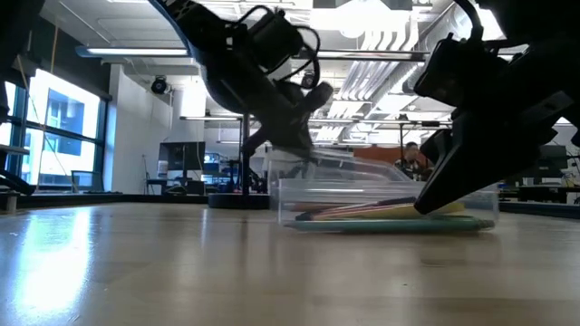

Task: Pick & place school supplies into a supply box
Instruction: Close the transparent supply box

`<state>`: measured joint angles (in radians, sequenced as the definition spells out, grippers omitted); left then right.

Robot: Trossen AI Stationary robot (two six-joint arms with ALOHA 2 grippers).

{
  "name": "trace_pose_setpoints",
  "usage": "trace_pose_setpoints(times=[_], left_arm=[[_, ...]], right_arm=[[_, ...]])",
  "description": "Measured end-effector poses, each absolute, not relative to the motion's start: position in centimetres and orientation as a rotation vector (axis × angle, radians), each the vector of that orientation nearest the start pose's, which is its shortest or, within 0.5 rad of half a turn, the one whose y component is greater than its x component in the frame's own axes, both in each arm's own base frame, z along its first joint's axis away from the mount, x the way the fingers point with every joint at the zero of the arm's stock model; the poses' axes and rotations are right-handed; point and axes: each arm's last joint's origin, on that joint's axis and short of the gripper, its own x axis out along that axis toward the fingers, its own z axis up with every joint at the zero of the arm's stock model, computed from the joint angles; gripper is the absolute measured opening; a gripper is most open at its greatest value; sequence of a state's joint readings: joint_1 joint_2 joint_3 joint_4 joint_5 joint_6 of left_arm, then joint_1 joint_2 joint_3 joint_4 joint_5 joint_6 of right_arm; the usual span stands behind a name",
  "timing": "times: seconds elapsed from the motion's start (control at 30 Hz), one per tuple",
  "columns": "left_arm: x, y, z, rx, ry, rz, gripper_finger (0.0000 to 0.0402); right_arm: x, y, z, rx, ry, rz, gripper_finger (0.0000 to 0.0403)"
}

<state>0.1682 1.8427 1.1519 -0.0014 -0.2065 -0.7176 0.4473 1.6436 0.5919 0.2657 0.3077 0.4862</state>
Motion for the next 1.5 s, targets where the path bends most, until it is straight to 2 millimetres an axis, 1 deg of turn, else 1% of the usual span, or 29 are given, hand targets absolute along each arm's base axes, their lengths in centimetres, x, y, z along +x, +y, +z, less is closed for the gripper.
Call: trace_pose_setpoints(times=[0.07,0.13,0.33,0.53,0.7,0.77,0.9,1.0,1.07,1.13,1.23,1.3,1.37,1.5], left_arm=[[39.0,6.4,19.2,-0.658,0.528,0.565,0.0013],[39.4,5.7,19.8,-0.651,0.517,0.541,0.001],[40.2,3.5,21.0,-0.634,0.494,0.474,0.0035],[40.5,1.3,21.6,-0.615,0.481,0.432,0.001],[40.7,-0.6,22.1,-0.602,0.488,0.391,0.003],[40.7,-1.6,22.1,-0.602,0.502,0.353,0.003],[40.5,-4.1,21.9,-0.602,0.547,0.27,0.001],[40.0,-5.8,20.2,-0.568,0.632,0.277,0.0013],[40.1,-6.6,20.5,-0.572,0.593,0.306,0.0023],[39.9,-7.2,20.4,-0.577,0.593,0.339,0.0029],[39.8,-7.8,19.1,-0.584,0.631,0.376,0.0021],[39.7,-8.0,19.1,-0.576,0.625,0.388,0.001],[39.8,-7.9,19.3,-0.578,0.611,0.391,0.001],[39.9,-7.6,19.3,-0.583,0.597,0.398,0.0026]], right_arm=[[25.6,11.3,11.6,0.174,0.74,-0.046,0.0],[25.6,11.4,11.6,0.177,0.741,-0.045,0.0],[25.3,12.1,11.6,0.163,0.737,-0.035,0.0],[24.9,12.7,11.6,0.137,0.726,-0.056,0.0],[24.8,12.9,11.6,0.125,0.722,-0.063,0.0],[24.8,12.8,11.6,0.124,0.721,-0.064,0.0],[24.8,12.7,11.6,0.099,0.702,-0.102,0.0],[24.7,12.6,11.5,0.086,0.709,-0.119,0.0],[24.7,12.6,11.5,0.085,0.71,-0.115,0.0],[24.7,12.7,11.5,0.087,0.714,-0.099,0.0],[24.6,13.1,11.5,0.083,0.713,-0.076,0.0],[24.5,13.3,11.6,0.079,0.708,-0.065,0.0],[24.3,13.6,11.6,0.078,0.705,-0.06,0.0],[24.1,14.0,11.6,0.073,0.696,-0.055,0.0]])
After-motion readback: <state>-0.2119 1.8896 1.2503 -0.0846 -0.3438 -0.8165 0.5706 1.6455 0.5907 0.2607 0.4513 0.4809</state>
